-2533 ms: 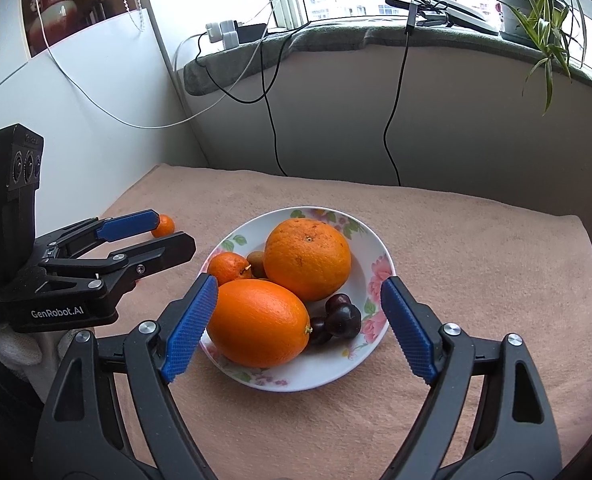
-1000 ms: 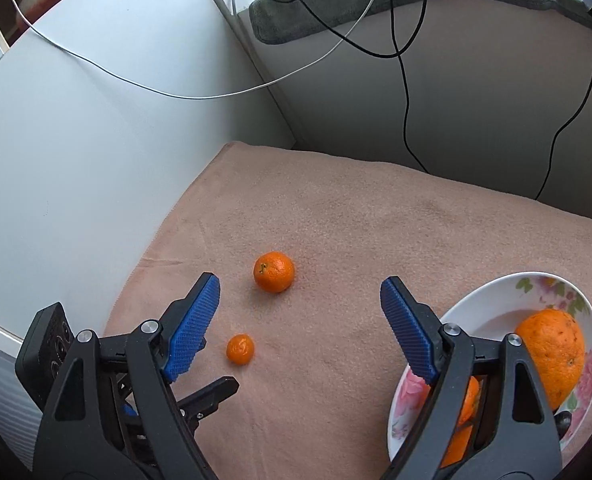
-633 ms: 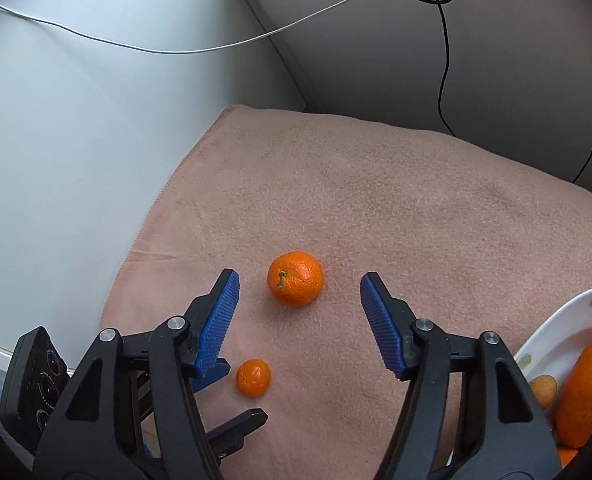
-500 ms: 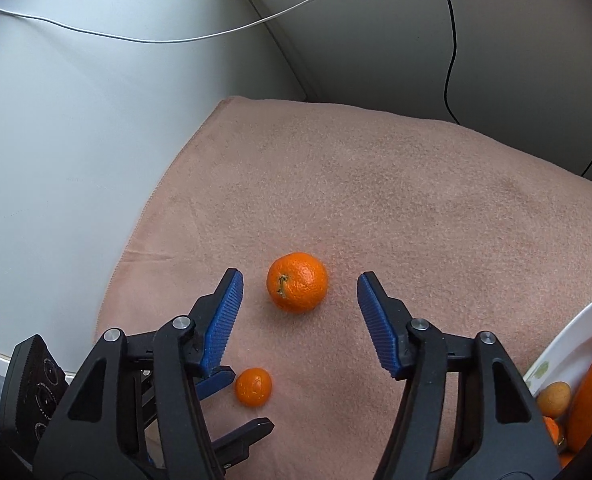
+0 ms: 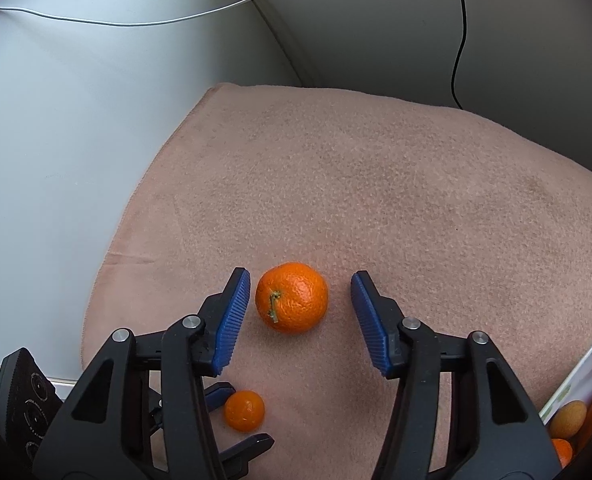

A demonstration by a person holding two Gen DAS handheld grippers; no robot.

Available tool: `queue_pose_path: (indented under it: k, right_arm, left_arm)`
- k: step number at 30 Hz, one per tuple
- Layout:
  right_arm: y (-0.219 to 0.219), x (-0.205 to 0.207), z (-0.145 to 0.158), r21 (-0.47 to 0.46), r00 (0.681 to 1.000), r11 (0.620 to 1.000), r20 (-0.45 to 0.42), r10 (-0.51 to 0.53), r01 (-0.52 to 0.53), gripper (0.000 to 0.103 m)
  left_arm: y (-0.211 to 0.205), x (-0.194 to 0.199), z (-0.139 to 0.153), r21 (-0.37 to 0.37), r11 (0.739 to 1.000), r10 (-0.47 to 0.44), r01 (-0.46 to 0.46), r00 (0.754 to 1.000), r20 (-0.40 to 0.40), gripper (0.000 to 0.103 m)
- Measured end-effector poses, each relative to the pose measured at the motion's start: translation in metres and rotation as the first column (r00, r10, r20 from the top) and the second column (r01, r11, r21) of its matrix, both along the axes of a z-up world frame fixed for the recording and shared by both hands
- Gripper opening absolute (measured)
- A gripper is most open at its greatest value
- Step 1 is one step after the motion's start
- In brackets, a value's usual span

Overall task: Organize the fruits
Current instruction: 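Close the right tool on a tangerine while the left tool grasps the other tangerine, then lift both tangerines and carry them over the floral plate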

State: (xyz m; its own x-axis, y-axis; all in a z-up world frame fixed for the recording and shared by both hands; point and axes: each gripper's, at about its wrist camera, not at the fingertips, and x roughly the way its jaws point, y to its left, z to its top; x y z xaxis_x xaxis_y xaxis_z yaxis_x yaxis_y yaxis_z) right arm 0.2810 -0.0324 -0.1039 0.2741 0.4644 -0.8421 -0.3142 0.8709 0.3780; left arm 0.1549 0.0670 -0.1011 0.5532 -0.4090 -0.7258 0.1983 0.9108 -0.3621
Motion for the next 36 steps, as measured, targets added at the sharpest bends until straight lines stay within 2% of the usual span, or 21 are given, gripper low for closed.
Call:
queue_pose_path:
  k: [9,15,22,25,28,30,36]
  right_arm:
    - [0.009,0.003,-0.003,-0.014,1.0,1.0,0.01,0.003,-0.003,0.056]
    - [0.011,0.003,-0.003,-0.025,1.0,1.0,0.012,0.004,-0.004,0.051]
    - [0.012,0.003,-0.003,-0.035,1.0,0.999,0.017,0.013,-0.013,0.05]
    - [0.015,0.005,-0.002,-0.041,1.0,0.999,0.015,0.016,-0.015,0.05]
    - [0.017,0.004,-0.001,-0.047,0.999,0.999,0.024,0.025,-0.024,0.048]
    - [0.018,0.003,-0.001,-0.027,0.999,0.999,0.015,0.032,-0.032,0.039]
    - [0.017,0.002,0.0,-0.025,0.999,0.999,0.02,0.03,-0.029,0.039]
  left_arm:
    - [-0.005,-0.003,0.001,0.003,1.0,0.0,0.0,1.0,0.002,0.036]
    - [-0.006,-0.003,0.001,0.01,1.0,0.0,0.0,1.0,0.002,0.037]
    - [-0.009,-0.003,0.003,0.019,1.0,0.004,-0.004,1.0,0.0,0.035]
    - [-0.01,-0.003,0.004,0.031,1.0,0.004,-0.004,1.0,0.002,0.033]
    - [-0.011,-0.001,0.005,0.033,0.999,0.009,-0.009,1.0,-0.001,0.027]
    - [-0.009,-0.001,0.005,0.027,1.0,0.012,-0.012,1.0,-0.004,0.025]
    - [-0.01,0.0,0.005,0.035,0.999,0.013,-0.013,1.0,0.001,0.022]
